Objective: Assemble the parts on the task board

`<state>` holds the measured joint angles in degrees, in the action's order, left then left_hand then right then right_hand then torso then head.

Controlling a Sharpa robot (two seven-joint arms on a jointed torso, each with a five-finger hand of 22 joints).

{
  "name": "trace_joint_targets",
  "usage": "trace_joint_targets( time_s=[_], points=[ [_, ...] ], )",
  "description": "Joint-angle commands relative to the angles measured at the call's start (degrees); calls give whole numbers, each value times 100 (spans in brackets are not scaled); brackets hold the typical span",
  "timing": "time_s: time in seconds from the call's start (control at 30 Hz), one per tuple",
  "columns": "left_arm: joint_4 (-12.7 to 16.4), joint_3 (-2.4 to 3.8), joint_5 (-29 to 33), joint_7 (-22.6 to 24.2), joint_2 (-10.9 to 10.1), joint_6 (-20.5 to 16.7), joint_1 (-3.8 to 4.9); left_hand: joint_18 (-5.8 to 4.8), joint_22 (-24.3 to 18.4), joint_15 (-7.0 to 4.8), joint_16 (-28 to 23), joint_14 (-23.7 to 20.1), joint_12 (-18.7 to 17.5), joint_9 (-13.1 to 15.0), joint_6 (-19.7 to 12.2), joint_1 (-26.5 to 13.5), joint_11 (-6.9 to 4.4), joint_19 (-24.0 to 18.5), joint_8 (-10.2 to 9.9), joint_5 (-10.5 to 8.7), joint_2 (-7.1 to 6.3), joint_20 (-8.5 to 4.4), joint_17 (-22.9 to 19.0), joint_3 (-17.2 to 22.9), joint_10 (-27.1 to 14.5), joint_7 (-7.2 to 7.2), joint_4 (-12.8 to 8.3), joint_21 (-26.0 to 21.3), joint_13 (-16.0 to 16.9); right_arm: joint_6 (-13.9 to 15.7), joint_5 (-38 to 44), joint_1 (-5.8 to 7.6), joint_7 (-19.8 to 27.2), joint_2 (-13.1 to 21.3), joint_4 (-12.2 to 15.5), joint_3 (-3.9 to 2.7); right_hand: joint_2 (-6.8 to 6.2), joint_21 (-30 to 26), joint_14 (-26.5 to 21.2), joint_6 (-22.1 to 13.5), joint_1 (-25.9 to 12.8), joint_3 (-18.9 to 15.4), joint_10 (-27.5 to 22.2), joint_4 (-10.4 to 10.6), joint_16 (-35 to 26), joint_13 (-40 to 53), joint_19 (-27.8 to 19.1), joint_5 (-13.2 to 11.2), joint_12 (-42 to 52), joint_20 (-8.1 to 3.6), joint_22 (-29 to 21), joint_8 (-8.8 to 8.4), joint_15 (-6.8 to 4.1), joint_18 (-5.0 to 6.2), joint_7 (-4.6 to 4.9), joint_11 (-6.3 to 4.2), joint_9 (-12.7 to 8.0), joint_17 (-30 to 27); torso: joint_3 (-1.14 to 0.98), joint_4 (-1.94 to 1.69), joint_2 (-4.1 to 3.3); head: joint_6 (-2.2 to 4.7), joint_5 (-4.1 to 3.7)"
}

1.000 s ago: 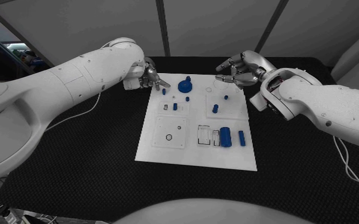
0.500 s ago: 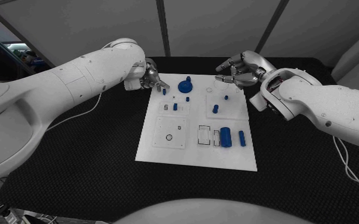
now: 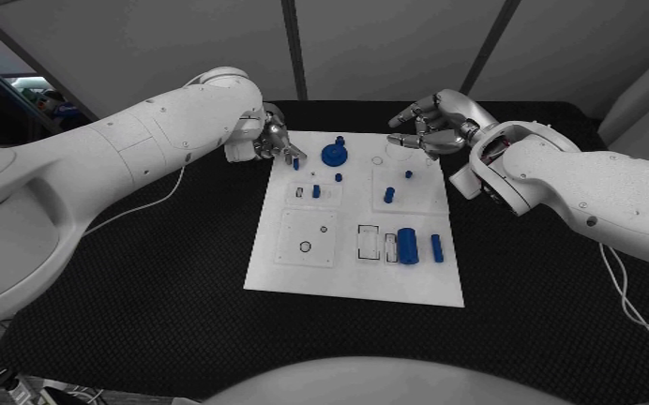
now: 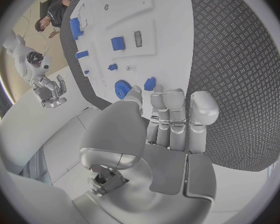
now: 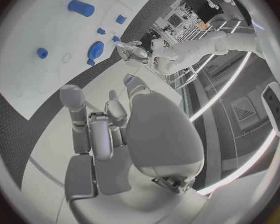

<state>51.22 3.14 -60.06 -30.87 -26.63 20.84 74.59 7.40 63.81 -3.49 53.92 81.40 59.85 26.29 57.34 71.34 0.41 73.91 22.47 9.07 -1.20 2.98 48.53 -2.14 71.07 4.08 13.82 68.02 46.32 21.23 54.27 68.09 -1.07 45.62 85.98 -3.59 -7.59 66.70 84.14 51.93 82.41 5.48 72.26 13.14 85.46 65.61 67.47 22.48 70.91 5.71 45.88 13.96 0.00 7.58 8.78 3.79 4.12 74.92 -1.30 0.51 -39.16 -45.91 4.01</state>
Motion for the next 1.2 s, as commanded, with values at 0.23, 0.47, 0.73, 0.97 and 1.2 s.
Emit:
trace_joint_targets(
  time_s=[0.23,0.47,0.73,0.97,1.2],
  points=[
    [9,2,-6,62,10,109,7,-93,51,-13,47,30,-18,-45,66,159,-69,38,34,-18,93,-11,16,11,27,-17,-100,54,-1,-43,-14,8,32,-8,4,-4,51,-22,347,-41,-18,39,-19,-9,-31,5,-20,33,-10,6,-3,33,-37,62,8,10,-9,615,-1,-2,-1,-11,-3],
    [1,2,29,70,10,134,7,-95,78,-39,55,37,-36,-115,84,481,-105,46,28,-4,330,-33,21,176,40,-55,-294,64,-21,-46,-14,8,34,-9,1,-4,51,-22,347,-41,-18,39,-19,-9,-31,5,-20,33,-10,6,-3,33,-37,62,8,10,-9,615,1,0,0,-19,-3],
    [-11,2,95,98,4,136,6,-96,112,-74,73,47,-175,-243,94,922,-147,44,7,12,370,-82,40,1175,31,-82,-667,60,-119,-46,-14,8,39,-10,-2,-4,59,-25,348,-37,-12,49,-13,-12,-30,12,-17,41,-2,6,-4,40,-38,62,7,9,-8,618,0,-2,2,-22,-6],
    [18,2,285,156,-35,-49,6,-109,178,-70,113,75,-242,-124,87,547,-153,67,169,6,-49,-69,77,2610,134,-72,-924,77,-188,-46,-14,8,38,-4,-5,-4,59,-25,348,-37,-12,49,-13,-12,-30,12,-17,41,-2,6,-4,40,-38,62,7,9,-8,618,-1,-2,7,-19,1],
    [237,2,705,176,-218,-361,5,-116,253,-78,177,116,-251,73,53,76,-172,115,397,-1,-384,-86,138,3658,233,-100,-1215,111,-202,-45,-14,8,39,5,-6,-4,59,-25,348,-37,-12,49,-13,-12,-30,12,-17,41,-2,6,-4,40,-38,62,7,9,-8,618,1,-5,12,-11,9]
  ],
)
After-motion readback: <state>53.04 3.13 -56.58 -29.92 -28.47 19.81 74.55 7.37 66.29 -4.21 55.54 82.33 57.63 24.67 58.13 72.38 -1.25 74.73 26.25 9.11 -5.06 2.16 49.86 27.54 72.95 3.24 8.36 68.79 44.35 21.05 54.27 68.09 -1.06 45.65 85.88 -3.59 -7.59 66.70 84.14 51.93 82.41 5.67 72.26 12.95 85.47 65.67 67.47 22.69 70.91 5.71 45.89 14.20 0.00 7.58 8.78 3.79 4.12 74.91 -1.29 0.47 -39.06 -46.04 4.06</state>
